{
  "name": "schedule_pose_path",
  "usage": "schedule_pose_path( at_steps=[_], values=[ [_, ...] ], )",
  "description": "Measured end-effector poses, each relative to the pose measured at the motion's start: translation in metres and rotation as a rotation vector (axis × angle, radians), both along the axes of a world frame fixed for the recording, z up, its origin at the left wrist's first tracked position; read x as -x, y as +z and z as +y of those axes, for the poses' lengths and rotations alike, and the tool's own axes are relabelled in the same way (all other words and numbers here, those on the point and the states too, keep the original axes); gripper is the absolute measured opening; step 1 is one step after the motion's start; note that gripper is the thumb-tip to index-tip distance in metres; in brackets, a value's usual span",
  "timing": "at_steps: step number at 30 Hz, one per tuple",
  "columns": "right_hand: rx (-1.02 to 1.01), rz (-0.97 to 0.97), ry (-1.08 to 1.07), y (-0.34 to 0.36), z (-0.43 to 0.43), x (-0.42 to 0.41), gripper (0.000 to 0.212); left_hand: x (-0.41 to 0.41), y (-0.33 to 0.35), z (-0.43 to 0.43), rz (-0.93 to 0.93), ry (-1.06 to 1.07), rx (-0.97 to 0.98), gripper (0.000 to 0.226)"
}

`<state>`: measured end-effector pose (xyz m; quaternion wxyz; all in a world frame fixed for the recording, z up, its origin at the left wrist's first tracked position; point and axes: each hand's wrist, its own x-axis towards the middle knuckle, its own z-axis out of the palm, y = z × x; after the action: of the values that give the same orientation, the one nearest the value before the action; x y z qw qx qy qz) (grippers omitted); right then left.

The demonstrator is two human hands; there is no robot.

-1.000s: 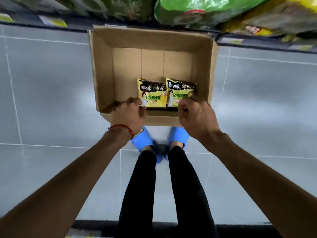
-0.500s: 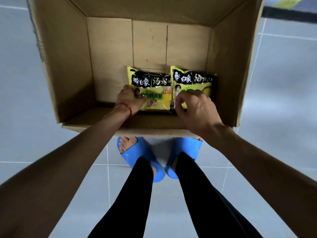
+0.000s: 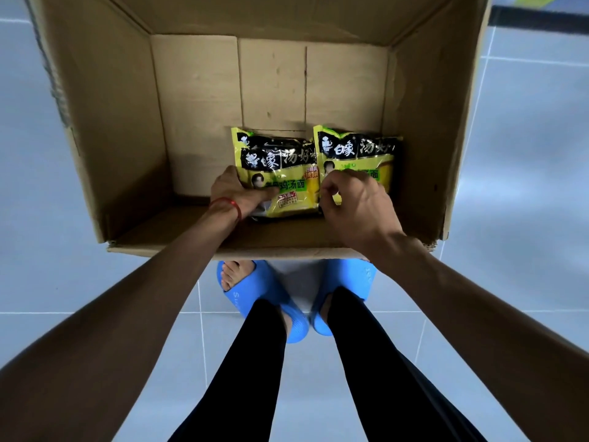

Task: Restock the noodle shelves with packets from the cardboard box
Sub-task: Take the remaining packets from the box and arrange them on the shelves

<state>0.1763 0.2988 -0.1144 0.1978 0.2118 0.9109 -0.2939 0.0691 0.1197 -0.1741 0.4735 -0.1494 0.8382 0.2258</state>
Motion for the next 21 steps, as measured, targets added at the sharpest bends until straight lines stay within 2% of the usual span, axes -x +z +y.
schedule_pose_path(
  at_steps=[2, 4, 6, 9, 11, 15, 21],
  values=[
    [0.007, -0.001, 0.011, 0.001, -0.001, -0.001, 0.011, -0.001, 0.003, 0.002, 0.022, -0.020, -0.023, 0.071],
    [0.015, -0.010, 0.008, 0.001, -0.002, -0.001, 0.011, -0.003, 0.007, 0.003, 0.017, 0.004, -0.064, 0.067],
    [0.034, -0.029, -0.019, -0.001, -0.005, 0.000, 0.013, -0.004, 0.015, 0.002, 0.088, 0.011, -0.066, 0.064],
    [0.141, -0.093, -0.145, -0.007, -0.011, 0.004, 0.019, 0.001, 0.032, -0.008, 0.214, 0.079, -0.006, 0.080],
    [0.210, -0.164, -0.202, -0.013, -0.016, 0.009, 0.025, 0.003, 0.047, -0.018, 0.245, 0.167, 0.035, 0.083],
    [0.315, -0.314, -0.255, -0.033, -0.027, 0.023, 0.051, 0.004, 0.056, -0.041, 0.319, 0.186, 0.050, 0.057],
    [0.361, -0.537, -0.237, -0.059, -0.049, 0.039, 0.097, 0.014, 0.049, -0.054, 0.307, 0.204, 0.110, 0.045]
  ],
)
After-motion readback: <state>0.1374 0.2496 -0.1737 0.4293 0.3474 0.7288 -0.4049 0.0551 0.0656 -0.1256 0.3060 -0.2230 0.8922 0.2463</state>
